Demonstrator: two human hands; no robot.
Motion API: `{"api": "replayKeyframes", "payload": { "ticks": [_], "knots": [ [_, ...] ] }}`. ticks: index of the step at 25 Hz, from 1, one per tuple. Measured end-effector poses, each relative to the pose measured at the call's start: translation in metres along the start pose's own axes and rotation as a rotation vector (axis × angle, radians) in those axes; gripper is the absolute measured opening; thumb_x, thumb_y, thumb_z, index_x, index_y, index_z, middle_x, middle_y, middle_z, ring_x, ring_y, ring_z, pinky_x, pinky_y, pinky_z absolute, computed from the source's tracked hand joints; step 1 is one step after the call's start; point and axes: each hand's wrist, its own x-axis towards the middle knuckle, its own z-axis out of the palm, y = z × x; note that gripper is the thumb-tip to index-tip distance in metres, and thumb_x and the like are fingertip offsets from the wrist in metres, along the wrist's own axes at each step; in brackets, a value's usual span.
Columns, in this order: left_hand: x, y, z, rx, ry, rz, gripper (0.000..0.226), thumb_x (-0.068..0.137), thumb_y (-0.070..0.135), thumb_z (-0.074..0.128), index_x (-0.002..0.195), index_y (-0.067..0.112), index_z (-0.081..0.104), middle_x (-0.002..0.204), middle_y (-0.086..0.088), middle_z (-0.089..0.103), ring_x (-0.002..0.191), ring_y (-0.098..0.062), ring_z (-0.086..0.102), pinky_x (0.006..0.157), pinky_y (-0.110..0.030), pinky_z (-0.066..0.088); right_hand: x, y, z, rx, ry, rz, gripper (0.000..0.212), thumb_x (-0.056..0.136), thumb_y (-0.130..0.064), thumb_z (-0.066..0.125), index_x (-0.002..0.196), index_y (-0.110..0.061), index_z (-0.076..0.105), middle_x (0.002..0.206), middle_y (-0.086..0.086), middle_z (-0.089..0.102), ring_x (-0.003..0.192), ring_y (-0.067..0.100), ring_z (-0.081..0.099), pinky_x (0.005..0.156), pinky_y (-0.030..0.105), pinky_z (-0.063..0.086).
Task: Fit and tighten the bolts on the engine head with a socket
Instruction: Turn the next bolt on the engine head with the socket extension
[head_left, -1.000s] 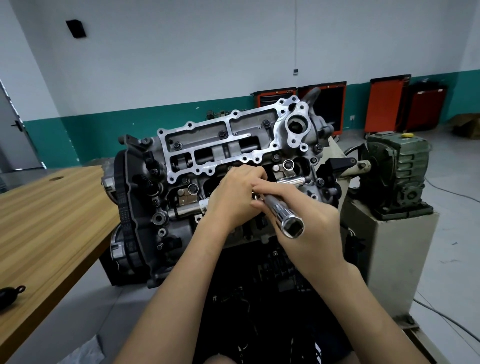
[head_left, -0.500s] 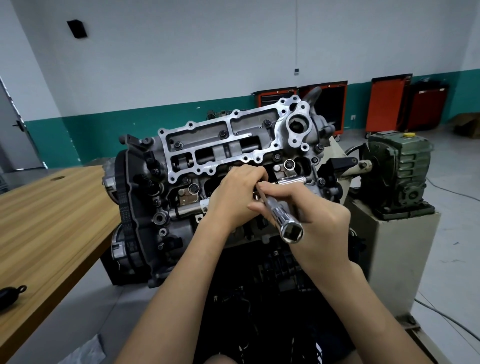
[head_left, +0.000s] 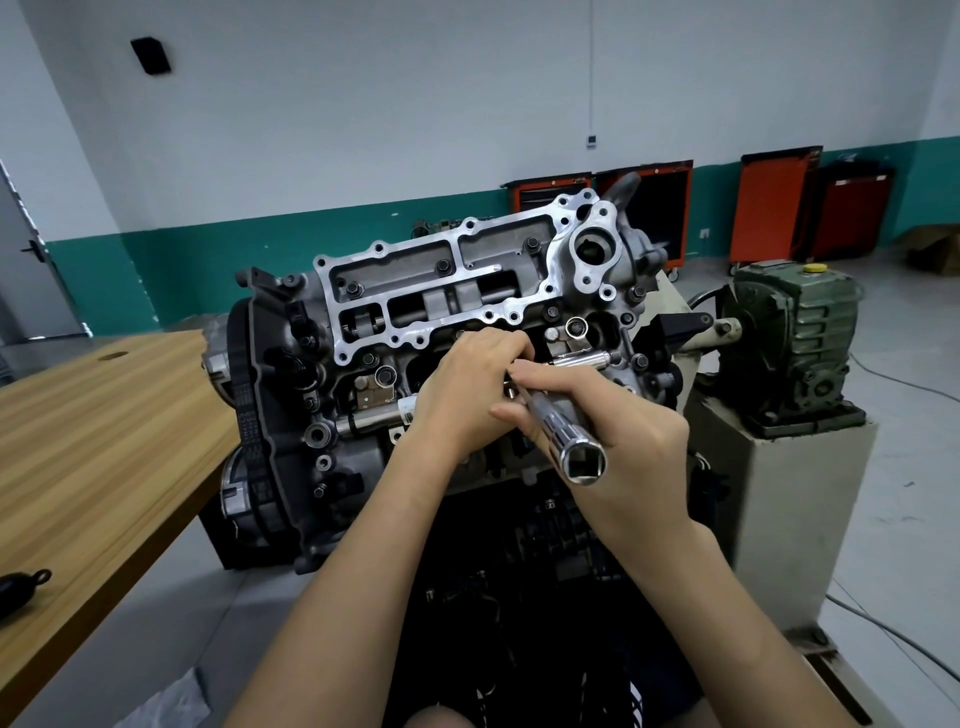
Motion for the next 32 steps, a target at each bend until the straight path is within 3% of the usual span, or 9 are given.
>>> {"api": "replayKeyframes", "payload": {
  "ticks": [3, 6, 9, 14, 19, 23, 26, 29, 32],
  "knots": [
    [-0.001, 0.002, 0.000, -0.002, 0.007, 0.009, 0.030, 0.071, 0.031, 0.037, 0.092, 0.018, 0.054, 0.088, 0.008, 0.050, 0.088, -0.015, 0.042, 0.071, -0.024, 0.030, -0.003, 0.000, 0.001, 0.014, -0.072, -0.030, 0.033, 0.075, 0.012, 0.076, 0.107, 0.005, 0.068, 0.104, 0.007, 0.072, 0.090, 0.011, 0.068, 0.084, 0.021, 0.053],
    [-0.001, 0.002, 0.000, 0.005, 0.018, 0.018, 0.027, 0.075, 0.031, 0.040, 0.093, 0.017, 0.055, 0.090, 0.006, 0.053, 0.088, -0.014, 0.042, 0.070, -0.023, 0.025, 0.000, 0.004, -0.001, -0.020, -0.056, -0.039, 0.035, 0.069, 0.014, 0.079, 0.101, 0.003, 0.071, 0.092, 0.008, 0.074, 0.081, 0.009, 0.066, 0.079, 0.015, 0.052],
    [0.000, -0.001, 0.001, 0.012, 0.013, 0.015, 0.013, 0.082, 0.024, 0.052, 0.094, 0.017, 0.054, 0.093, 0.006, 0.054, 0.092, -0.015, 0.043, 0.073, -0.023, 0.029, 0.002, 0.004, -0.002, 0.011, -0.004, 0.006, 0.033, 0.065, 0.008, 0.085, 0.095, 0.000, 0.073, 0.075, 0.008, 0.072, 0.067, 0.014, 0.066, 0.065, 0.023, 0.053],
    [-0.001, 0.001, 0.001, -0.008, 0.015, -0.018, 0.017, 0.076, 0.027, 0.045, 0.090, 0.022, 0.053, 0.086, 0.011, 0.049, 0.087, -0.011, 0.041, 0.061, -0.015, 0.025, -0.001, 0.001, 0.002, 0.027, -0.119, -0.040, 0.039, 0.073, 0.017, 0.074, 0.110, 0.004, 0.067, 0.104, 0.008, 0.072, 0.093, 0.008, 0.065, 0.086, 0.015, 0.050],
    [-0.001, 0.000, 0.002, 0.017, 0.036, 0.022, 0.013, 0.083, 0.026, 0.054, 0.092, 0.018, 0.054, 0.090, 0.008, 0.053, 0.089, -0.013, 0.042, 0.068, -0.020, 0.023, 0.002, 0.004, -0.002, -0.005, 0.006, -0.009, 0.032, 0.068, 0.004, 0.085, 0.097, 0.000, 0.072, 0.075, 0.004, 0.072, 0.070, 0.008, 0.062, 0.071, 0.010, 0.049],
    [0.000, -0.001, 0.002, 0.014, 0.030, -0.012, 0.012, 0.080, 0.025, 0.053, 0.091, 0.019, 0.054, 0.086, 0.011, 0.049, 0.086, -0.011, 0.041, 0.068, -0.018, 0.024, -0.004, -0.001, 0.000, 0.047, -0.093, -0.079, 0.036, 0.079, 0.016, 0.069, 0.113, 0.005, 0.065, 0.109, 0.009, 0.069, 0.101, 0.012, 0.065, 0.092, 0.021, 0.050],
    [-0.001, 0.001, -0.001, -0.024, 0.010, 0.017, 0.024, 0.077, 0.030, 0.045, 0.093, 0.016, 0.055, 0.089, 0.009, 0.050, 0.088, -0.013, 0.041, 0.067, -0.018, 0.022, 0.001, 0.002, -0.003, 0.014, -0.063, -0.055, 0.034, 0.071, 0.015, 0.077, 0.103, 0.003, 0.071, 0.090, 0.007, 0.073, 0.080, 0.009, 0.066, 0.079, 0.014, 0.051],
    [-0.003, 0.004, -0.003, -0.042, 0.031, 0.015, 0.024, 0.078, 0.034, 0.045, 0.091, 0.017, 0.055, 0.090, 0.008, 0.052, 0.089, -0.013, 0.042, 0.067, -0.021, 0.024, 0.002, 0.001, -0.005, 0.009, -0.006, 0.007, 0.030, 0.067, 0.005, 0.085, 0.095, 0.001, 0.073, 0.075, 0.008, 0.072, 0.065, 0.016, 0.067, 0.063, 0.024, 0.052],
    [-0.002, 0.001, 0.001, -0.015, -0.006, 0.007, 0.014, 0.078, 0.030, 0.054, 0.090, 0.021, 0.053, 0.085, 0.013, 0.048, 0.089, -0.015, 0.044, 0.072, -0.026, 0.034, -0.001, -0.004, -0.004, 0.057, -0.094, -0.033, 0.030, 0.077, 0.007, 0.076, 0.106, 0.004, 0.068, 0.097, 0.010, 0.072, 0.084, 0.019, 0.070, 0.078, 0.027, 0.055]
  ]
}}
